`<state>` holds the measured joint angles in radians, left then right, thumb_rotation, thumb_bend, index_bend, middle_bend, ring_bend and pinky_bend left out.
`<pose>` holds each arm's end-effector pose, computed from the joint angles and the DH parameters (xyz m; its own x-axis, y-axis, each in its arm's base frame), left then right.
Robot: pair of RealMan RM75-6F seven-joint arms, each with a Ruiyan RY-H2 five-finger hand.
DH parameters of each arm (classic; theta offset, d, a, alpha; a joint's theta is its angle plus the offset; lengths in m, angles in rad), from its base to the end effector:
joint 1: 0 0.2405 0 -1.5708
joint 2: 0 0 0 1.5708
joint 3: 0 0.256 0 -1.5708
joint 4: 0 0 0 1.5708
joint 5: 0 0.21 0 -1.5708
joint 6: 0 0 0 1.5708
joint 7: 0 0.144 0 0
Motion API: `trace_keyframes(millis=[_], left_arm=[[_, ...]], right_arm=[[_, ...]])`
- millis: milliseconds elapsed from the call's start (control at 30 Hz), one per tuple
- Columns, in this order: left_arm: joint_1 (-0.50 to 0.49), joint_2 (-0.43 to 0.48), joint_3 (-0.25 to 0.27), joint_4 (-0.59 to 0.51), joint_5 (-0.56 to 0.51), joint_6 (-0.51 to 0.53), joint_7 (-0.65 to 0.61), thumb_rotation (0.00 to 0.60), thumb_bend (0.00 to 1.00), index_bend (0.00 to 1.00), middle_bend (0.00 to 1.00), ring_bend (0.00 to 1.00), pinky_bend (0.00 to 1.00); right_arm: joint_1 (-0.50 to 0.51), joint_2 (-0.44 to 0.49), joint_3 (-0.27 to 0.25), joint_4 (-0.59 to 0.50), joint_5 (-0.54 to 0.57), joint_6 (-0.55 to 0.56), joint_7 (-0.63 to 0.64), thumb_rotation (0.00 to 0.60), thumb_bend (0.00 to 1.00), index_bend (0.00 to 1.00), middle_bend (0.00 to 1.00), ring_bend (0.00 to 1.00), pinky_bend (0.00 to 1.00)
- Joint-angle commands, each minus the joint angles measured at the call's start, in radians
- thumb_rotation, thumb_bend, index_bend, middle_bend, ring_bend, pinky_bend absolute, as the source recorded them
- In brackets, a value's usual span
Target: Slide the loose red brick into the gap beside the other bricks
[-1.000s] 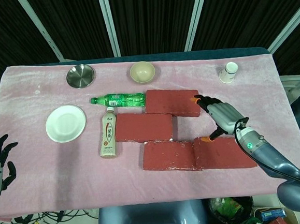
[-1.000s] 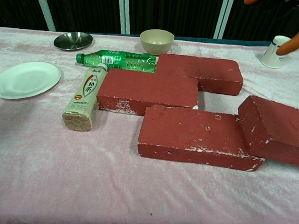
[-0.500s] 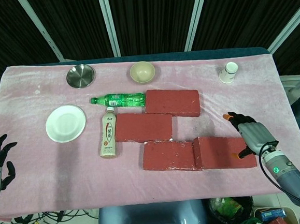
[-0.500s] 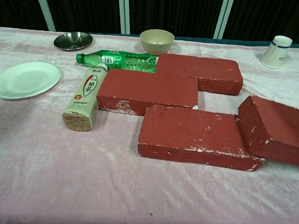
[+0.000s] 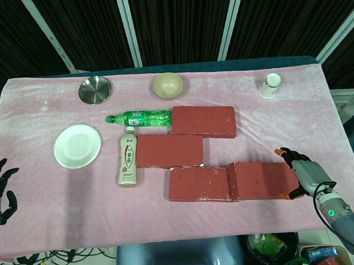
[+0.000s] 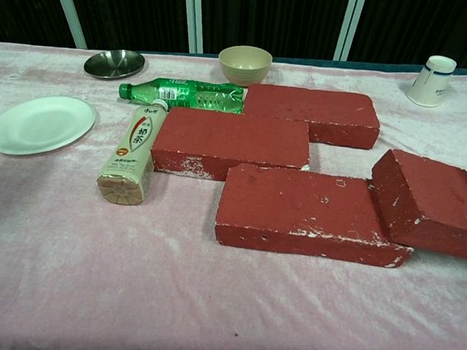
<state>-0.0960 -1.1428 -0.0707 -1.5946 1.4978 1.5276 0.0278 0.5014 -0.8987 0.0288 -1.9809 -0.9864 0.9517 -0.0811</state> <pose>-0.3065 0.1887 0.1618 0.4113 -0.0653 0.9092 0.9106 -0.0155 -0.4130 -0.2445 -0.2552 0.1354 0.2238 -0.4570 0.8608 -0.9605 0.0464 0.2743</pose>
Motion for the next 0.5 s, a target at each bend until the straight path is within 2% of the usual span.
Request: trace_keyframes(millis=[33,500], left_arm=[[0.0,0.001,0.0,0.0,-0.001,-0.002,0.001,0.6,0.74,0.2,0.04,0.0,0.0],[0.001,0.002,-0.001,-0.006,-0.011,-0.006,0.012,0.6,0.73,0.2,0.04,0.0,0.0]], right_arm=[[-0.01,-0.036,0.003,0.039,-0.016,-0.005,0.026,0.6,0.0,0.0,0.0,0.0,0.08],[-0.013,-0.066,-0.01,0.064,-0.02,-0.062,0.035,0.6,0.0,0.0,0.0,0.0,0.08]])
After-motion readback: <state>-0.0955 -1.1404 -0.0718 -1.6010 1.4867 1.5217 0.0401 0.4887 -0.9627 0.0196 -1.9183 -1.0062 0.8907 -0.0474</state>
